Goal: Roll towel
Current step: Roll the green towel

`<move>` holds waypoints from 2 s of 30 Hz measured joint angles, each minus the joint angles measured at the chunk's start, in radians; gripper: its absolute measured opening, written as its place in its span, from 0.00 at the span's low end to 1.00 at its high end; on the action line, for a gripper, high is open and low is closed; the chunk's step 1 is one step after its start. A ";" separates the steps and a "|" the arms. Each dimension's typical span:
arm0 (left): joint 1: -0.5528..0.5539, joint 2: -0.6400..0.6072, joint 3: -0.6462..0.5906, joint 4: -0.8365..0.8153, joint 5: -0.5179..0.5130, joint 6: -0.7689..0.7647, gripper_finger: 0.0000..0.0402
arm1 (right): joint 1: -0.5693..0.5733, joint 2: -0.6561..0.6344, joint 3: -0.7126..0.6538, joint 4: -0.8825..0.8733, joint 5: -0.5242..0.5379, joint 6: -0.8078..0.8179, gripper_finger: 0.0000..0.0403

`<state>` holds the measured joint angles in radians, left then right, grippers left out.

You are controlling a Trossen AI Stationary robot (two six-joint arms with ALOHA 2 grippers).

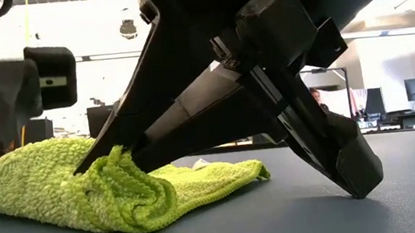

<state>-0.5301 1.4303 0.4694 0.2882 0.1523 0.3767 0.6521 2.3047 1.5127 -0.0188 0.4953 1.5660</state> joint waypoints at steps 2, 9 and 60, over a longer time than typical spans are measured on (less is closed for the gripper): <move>-0.008 0.019 0.000 -0.002 -0.043 0.015 0.60 | 0.000 0.000 0.000 0.001 0.000 0.000 0.06; -0.008 0.071 0.001 0.000 -0.051 0.038 0.54 | 0.000 0.000 0.000 0.001 0.000 0.001 0.05; 0.322 0.192 0.095 -0.212 0.476 -0.661 0.00 | -0.005 -0.003 0.002 -0.071 -0.149 0.253 0.05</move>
<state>-0.2081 1.6226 0.5644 0.0759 0.6278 -0.2838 0.6470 2.3020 1.5146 -0.0897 0.3466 1.8195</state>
